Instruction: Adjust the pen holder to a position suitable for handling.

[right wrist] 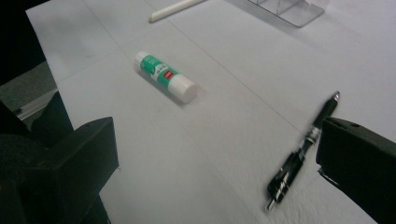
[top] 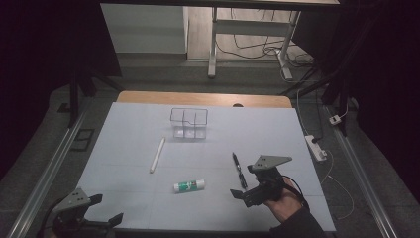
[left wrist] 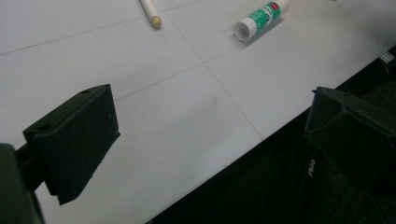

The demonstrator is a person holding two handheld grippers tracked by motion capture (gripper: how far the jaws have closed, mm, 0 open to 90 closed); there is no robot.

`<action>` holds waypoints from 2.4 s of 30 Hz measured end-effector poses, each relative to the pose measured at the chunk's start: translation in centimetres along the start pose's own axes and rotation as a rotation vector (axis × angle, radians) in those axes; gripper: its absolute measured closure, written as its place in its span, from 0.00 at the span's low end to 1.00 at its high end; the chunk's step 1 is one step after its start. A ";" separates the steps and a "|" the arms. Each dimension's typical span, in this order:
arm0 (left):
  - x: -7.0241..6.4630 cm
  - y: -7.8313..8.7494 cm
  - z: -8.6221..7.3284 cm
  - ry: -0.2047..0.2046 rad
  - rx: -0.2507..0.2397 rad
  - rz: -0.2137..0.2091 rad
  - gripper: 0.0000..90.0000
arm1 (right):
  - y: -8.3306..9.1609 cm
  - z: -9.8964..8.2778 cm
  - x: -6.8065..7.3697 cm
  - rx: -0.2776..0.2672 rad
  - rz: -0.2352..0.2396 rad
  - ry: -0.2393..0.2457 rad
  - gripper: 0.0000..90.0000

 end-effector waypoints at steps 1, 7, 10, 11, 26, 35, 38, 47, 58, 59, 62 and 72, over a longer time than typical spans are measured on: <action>0.0 0.0 0.0 0.000 0.000 0.000 0.03 | -0.2 0.2 -0.1 -0.006 0.008 -0.002 0.00; 0.1 0.1 0.0 0.005 -0.003 -0.002 0.03 | -1.4 1.1 -0.6 -0.002 0.009 0.019 0.00; 0.1 0.0 0.0 0.005 -0.003 -0.003 0.03 | -2.1 1.7 -0.8 -0.001 0.008 0.038 0.00; 0.1 0.1 0.0 0.005 -0.003 -0.003 0.03 | -2.5 2.1 -0.9 0.001 0.011 0.047 0.00; 0.1 0.1 0.0 0.008 -0.007 -0.008 0.03 | -5.5 4.6 -2.8 0.014 -0.005 0.039 0.00; 0.1 0.1 0.0 0.008 -0.010 -0.010 0.03 | -8.0 6.5 -3.1 0.061 -0.011 0.039 0.00; 0.1 0.1 0.0 0.007 -0.011 -0.012 0.03 | -8.9 6.9 -3.2 0.078 -0.020 0.045 0.00; 0.1 0.1 0.0 0.006 -0.011 -0.013 0.03 | -11.2 8.2 -3.8 0.119 -0.029 0.057 0.00; 0.1 0.1 0.0 0.009 -0.011 -0.015 0.03 | -12.7 9.8 -4.2 0.142 -0.021 0.078 0.00; 0.1 0.1 0.0 0.009 -0.011 -0.016 0.03 | -12.8 10.0 -4.2 0.141 -0.021 0.080 0.00; 0.1 0.1 0.0 0.009 -0.011 -0.019 0.03 | -13.3 10.6 -4.3 0.155 -0.025 0.102 0.00; 0.2 0.2 0.0 0.013 -0.015 -0.024 0.03 | -15.0 13.1 -4.8 0.128 -0.033 0.141 0.00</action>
Point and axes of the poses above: each handheld gripper's, and its own axes: y roughly backward along the jaws, z roughly out of its top, x roughly to its left, the point moved 6 cm from there along -y, roughly forward along the jaws, and after that the axes turned 4 degrees about -y, right-handed, at the moved point
